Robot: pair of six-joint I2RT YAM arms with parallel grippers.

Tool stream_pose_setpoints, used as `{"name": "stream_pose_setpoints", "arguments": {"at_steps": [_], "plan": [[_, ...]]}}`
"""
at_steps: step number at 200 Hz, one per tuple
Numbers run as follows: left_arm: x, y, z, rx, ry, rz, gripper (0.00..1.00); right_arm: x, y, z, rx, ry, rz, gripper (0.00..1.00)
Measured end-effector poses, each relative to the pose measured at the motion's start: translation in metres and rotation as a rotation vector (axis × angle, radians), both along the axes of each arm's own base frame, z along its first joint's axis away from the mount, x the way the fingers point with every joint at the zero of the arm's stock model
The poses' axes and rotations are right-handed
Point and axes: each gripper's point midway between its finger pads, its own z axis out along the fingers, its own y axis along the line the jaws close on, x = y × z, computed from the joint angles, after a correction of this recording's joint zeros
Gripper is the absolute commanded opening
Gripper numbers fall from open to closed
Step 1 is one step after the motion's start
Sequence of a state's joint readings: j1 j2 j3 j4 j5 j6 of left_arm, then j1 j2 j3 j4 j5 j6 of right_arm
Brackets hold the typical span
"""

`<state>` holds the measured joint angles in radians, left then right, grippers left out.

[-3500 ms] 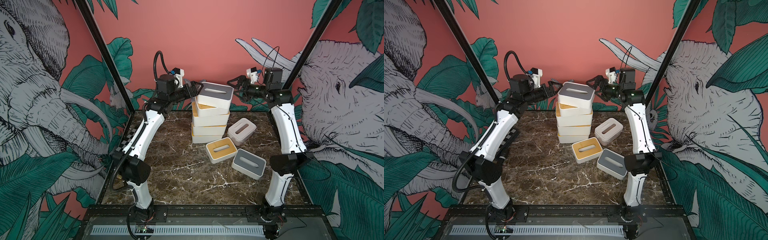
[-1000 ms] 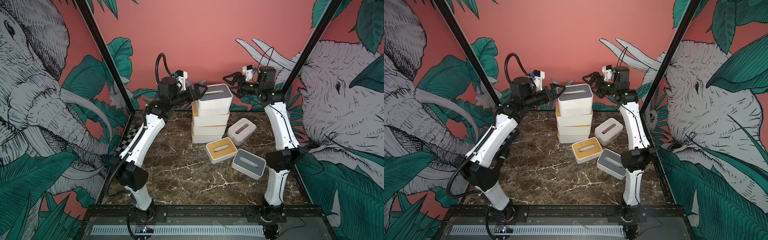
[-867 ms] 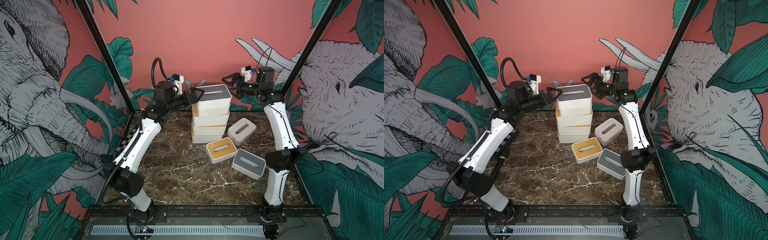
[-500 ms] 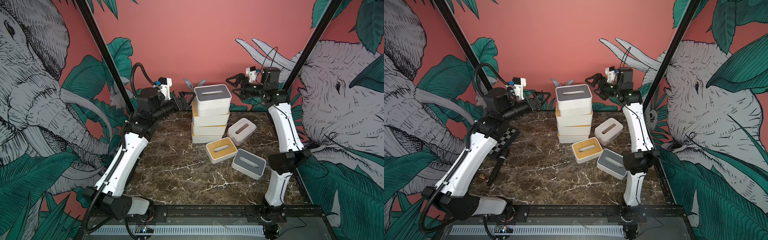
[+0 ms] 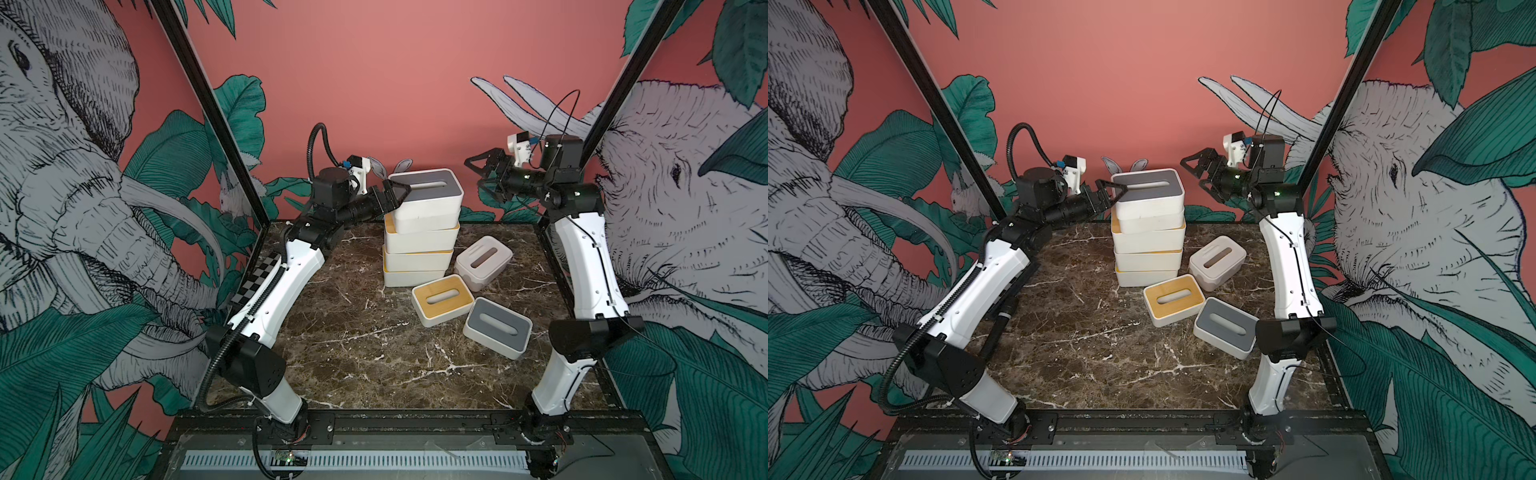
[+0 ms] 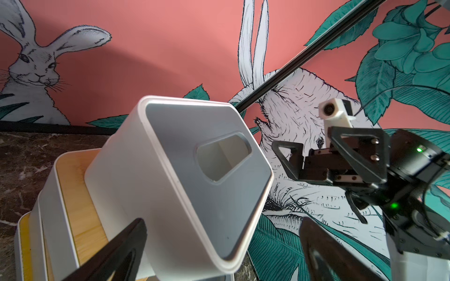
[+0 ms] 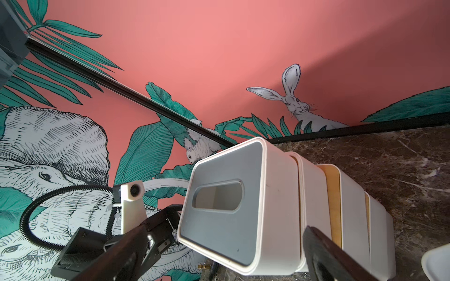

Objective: Stack the tissue boxes
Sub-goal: Place the tissue box at the tissue box, then adjust the tissue box on the tissue box.

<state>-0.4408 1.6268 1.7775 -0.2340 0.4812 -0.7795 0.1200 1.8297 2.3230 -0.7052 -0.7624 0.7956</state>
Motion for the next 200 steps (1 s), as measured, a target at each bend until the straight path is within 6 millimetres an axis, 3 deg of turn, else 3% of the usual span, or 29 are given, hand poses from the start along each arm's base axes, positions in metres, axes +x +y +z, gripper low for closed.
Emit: {"name": "stream_pose_setpoints", "arguments": {"at_steps": [43,96,148,200], "plan": [[0.003,-0.003,0.004,-0.012,0.001,-0.001,0.99,-0.012,-0.006,-0.006,-0.013,0.013,-0.002,0.99],[0.008,-0.006,0.005,-0.020,-0.003,-0.003,0.99,-0.009,-0.005,-0.029,-0.020,0.067,0.002,0.99],[0.015,-0.010,-0.001,-0.019,0.010,-0.001,0.99,-0.008,-0.005,-0.033,-0.016,0.075,0.004,0.99],[0.011,0.004,-0.008,0.010,0.018,0.068,0.99,-0.006,-0.005,-0.038,-0.015,0.077,0.006,0.99]]}}
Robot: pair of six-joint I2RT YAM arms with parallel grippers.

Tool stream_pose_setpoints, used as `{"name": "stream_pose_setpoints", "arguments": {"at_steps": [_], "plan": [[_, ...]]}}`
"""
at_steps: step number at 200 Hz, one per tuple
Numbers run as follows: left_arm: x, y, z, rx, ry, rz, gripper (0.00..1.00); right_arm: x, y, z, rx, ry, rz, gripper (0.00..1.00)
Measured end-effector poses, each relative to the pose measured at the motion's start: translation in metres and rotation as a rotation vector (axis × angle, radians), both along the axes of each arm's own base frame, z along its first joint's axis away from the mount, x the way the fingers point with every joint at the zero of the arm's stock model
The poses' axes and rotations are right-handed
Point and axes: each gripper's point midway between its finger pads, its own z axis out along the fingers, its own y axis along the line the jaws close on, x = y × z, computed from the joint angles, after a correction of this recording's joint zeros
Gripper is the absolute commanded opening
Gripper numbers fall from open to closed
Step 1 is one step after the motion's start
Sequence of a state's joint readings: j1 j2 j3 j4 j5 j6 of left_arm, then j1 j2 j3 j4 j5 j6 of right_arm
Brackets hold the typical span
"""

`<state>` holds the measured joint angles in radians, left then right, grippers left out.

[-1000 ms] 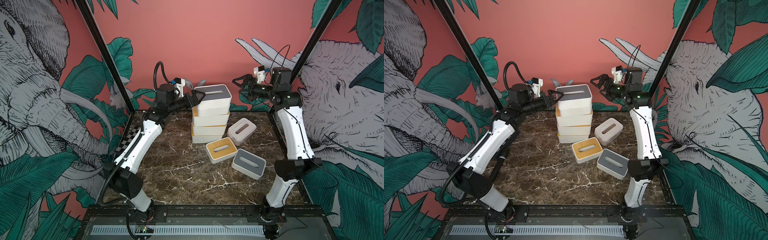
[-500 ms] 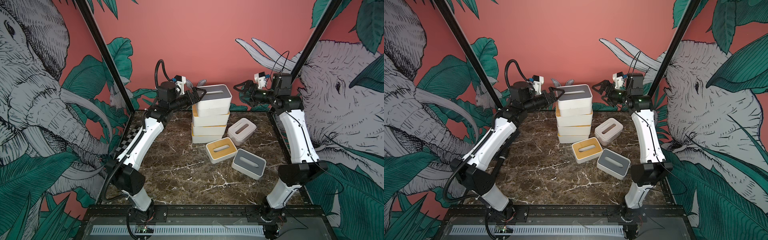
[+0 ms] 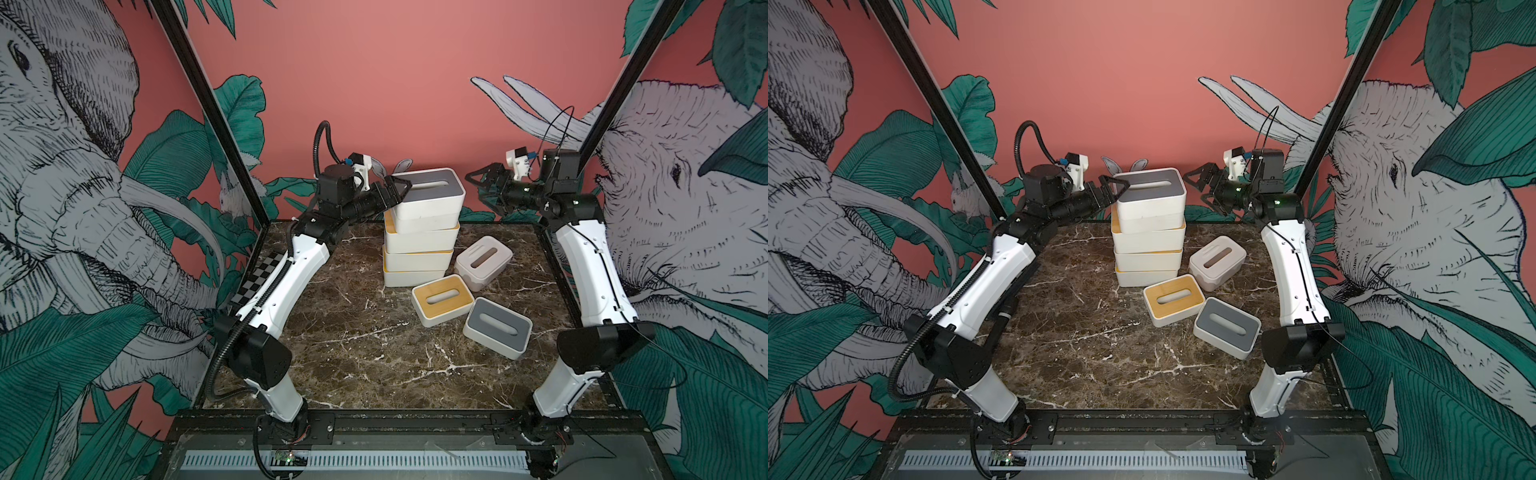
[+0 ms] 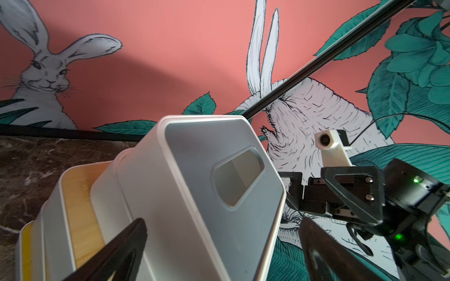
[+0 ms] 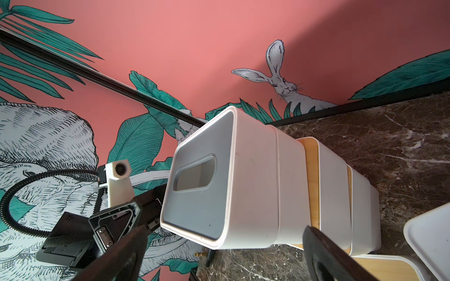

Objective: Stack the tissue boxes
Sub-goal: Adjust the tissue box on the tissue box.

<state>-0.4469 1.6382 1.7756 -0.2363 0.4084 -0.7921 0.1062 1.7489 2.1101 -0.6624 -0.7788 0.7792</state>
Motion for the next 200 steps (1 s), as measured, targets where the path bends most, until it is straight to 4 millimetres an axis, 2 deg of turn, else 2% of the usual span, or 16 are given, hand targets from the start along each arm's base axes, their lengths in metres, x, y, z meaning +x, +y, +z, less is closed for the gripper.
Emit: {"name": "stream_pose_setpoints", "arguments": {"at_steps": [30,59,68,82,116,145,170,200], "plan": [[-0.031,0.023,-0.002,-0.023,0.018,0.053,0.95,-0.003,0.000,-0.001,0.000,0.001,0.000,0.99],[-0.065,0.043,-0.001,-0.094,0.033,0.081,0.69,-0.005,-0.001,0.001,0.003,-0.010,0.000,0.99],[-0.071,0.047,-0.005,-0.103,0.045,0.088,0.58,-0.005,-0.001,0.001,0.004,-0.012,-0.001,0.99],[-0.077,0.050,-0.013,-0.113,0.071,0.094,0.50,-0.004,-0.002,0.000,0.004,-0.011,-0.003,0.99],[-0.078,0.040,-0.039,-0.121,0.156,0.082,0.31,-0.003,-0.004,-0.006,0.004,0.001,-0.006,0.99],[-0.072,0.015,-0.059,-0.129,0.216,0.041,0.16,-0.007,-0.004,-0.011,0.004,0.009,-0.002,0.99],[-0.063,-0.003,-0.079,-0.125,0.264,0.026,0.11,-0.010,-0.004,-0.014,0.006,0.015,0.003,0.99],[-0.051,-0.012,-0.097,-0.128,0.305,0.031,0.09,-0.012,-0.002,-0.015,0.018,0.007,0.013,0.99]]}}
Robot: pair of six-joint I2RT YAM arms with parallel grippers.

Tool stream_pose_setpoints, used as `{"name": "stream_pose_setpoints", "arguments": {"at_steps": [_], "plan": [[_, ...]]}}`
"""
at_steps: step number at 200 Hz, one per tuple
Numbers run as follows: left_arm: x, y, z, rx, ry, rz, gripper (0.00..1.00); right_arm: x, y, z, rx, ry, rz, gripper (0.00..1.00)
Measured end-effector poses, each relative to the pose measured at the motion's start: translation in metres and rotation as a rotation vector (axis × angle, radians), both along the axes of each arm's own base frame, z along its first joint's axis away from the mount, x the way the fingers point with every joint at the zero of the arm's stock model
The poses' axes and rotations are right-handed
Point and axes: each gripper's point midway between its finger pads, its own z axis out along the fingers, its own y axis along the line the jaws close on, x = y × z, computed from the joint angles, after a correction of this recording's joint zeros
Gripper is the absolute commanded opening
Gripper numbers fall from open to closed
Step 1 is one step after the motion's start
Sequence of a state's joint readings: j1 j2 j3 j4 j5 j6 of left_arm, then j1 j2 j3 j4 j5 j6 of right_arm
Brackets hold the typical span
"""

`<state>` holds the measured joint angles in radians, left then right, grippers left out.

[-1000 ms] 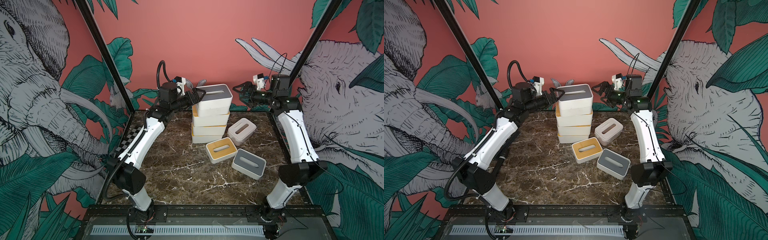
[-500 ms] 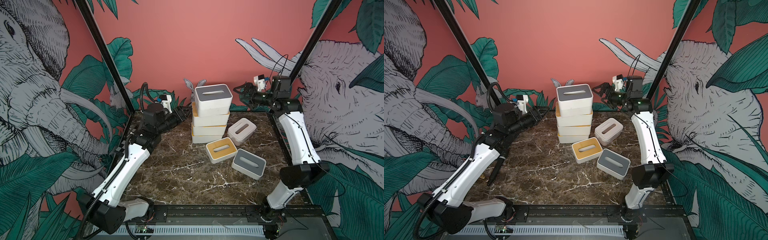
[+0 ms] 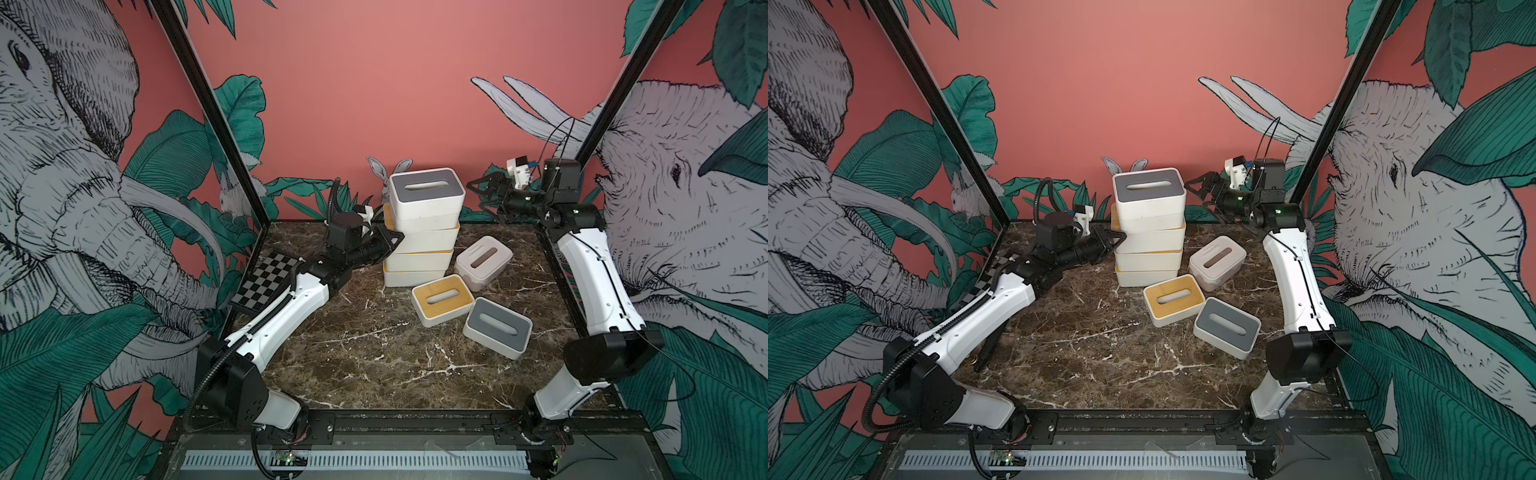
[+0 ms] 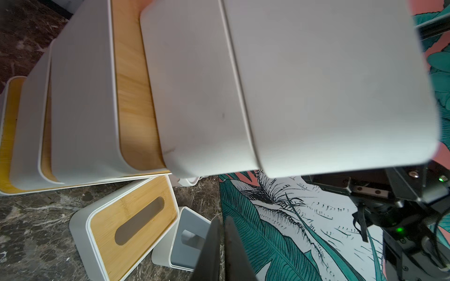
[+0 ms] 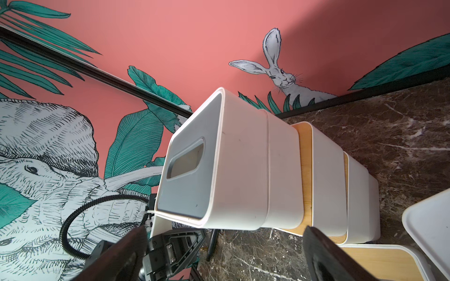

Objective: Stack the tissue boxes
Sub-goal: Adjust the tissue box on the tissue box.

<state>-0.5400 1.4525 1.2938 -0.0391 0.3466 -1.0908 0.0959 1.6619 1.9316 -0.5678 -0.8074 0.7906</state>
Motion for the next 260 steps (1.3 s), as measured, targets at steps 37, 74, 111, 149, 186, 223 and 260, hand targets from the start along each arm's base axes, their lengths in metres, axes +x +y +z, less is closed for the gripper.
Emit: {"name": "stream_pose_setpoints", "arguments": {"at_steps": [37,74,111,149,186,223,260], "plan": [[0.010,-0.005,0.001,-0.017,-0.003,0.009,0.09,-0.001,0.003,0.004,0.023,-0.013,0.017,0.99],[0.014,-0.005,0.008,-0.027,-0.025,0.023,0.09,-0.001,0.005,0.007,0.037,-0.024,0.029,0.99],[0.019,-0.006,0.012,-0.028,-0.035,0.030,0.10,-0.001,0.006,0.010,0.042,-0.037,0.033,0.99],[0.020,-0.006,0.016,-0.027,-0.042,0.036,0.11,-0.001,0.008,0.005,0.042,-0.025,0.038,0.99],[0.024,-0.001,0.016,-0.026,-0.040,0.047,0.11,0.000,0.008,-0.001,0.040,-0.011,0.037,0.99],[0.030,0.004,0.015,-0.024,-0.039,0.062,0.12,0.000,0.008,-0.001,0.040,-0.011,0.038,0.99],[0.035,0.008,0.011,-0.019,-0.031,0.074,0.13,0.000,0.009,-0.001,0.040,-0.011,0.039,0.99]]}}
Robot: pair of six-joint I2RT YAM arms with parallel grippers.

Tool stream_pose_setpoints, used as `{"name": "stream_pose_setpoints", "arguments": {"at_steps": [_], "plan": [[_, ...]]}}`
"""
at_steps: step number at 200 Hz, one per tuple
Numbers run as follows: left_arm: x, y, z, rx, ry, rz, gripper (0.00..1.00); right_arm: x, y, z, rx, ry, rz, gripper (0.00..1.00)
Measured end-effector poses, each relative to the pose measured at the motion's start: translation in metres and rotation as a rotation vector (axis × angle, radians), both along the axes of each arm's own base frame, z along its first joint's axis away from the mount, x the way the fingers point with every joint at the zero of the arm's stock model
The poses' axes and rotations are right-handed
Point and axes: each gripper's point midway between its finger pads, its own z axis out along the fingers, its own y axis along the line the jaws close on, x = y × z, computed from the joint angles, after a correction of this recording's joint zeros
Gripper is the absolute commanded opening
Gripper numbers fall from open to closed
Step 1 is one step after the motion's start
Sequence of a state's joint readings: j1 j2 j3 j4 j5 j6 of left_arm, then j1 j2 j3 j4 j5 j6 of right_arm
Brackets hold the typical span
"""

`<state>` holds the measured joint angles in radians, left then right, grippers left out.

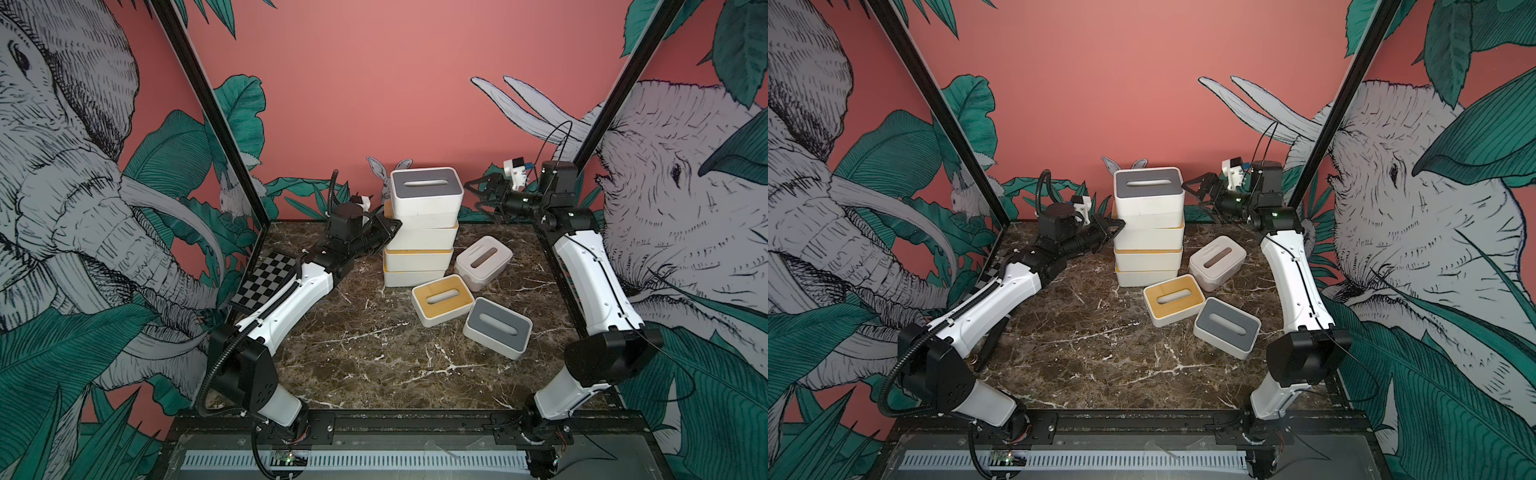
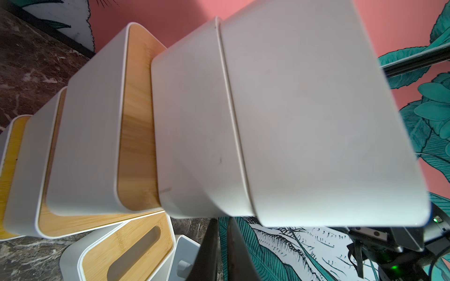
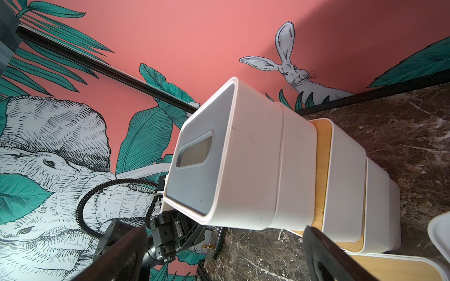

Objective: Stack the tissue boxes
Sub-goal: Adjust the tissue box on the tissue box.

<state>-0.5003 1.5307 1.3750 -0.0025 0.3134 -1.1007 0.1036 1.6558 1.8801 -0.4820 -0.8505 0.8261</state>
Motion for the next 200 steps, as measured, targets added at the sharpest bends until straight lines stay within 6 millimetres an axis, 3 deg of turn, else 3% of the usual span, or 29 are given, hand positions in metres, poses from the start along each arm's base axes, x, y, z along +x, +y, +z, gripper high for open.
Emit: {"name": "stream_pose_setpoints", "arguments": {"at_steps": [52,78,88,115,128,142,153,175,200], "plan": [[0.000,0.003,0.002,0.001,-0.004,0.002,0.15,0.001,0.000,-0.005,-0.003,0.012,-0.005,0.99],[-0.008,0.016,0.004,0.034,-0.010,0.020,0.17,0.003,-0.002,-0.006,-0.008,0.011,-0.017,0.99],[-0.012,0.025,0.008,0.048,-0.017,0.035,0.22,0.004,-0.004,-0.007,-0.012,0.012,-0.030,0.99],[-0.016,0.060,0.024,0.066,-0.049,0.097,0.46,0.010,-0.011,-0.011,-0.021,0.014,-0.066,0.99],[-0.014,0.076,0.027,0.077,-0.055,0.131,0.52,0.014,-0.017,-0.019,-0.025,0.034,-0.088,0.99],[-0.007,0.088,0.022,0.098,-0.041,0.158,0.50,0.017,-0.021,-0.031,-0.028,0.064,-0.107,0.99],[-0.001,0.092,0.015,0.128,-0.017,0.163,0.43,0.019,-0.024,-0.040,-0.032,0.087,-0.117,0.99],[0.012,0.086,0.001,0.198,0.008,0.130,0.38,0.020,-0.027,-0.049,-0.036,0.108,-0.128,0.99],[0.011,0.072,-0.015,0.250,0.038,0.060,0.31,0.020,-0.028,-0.048,-0.035,0.105,-0.130,0.99]]}}
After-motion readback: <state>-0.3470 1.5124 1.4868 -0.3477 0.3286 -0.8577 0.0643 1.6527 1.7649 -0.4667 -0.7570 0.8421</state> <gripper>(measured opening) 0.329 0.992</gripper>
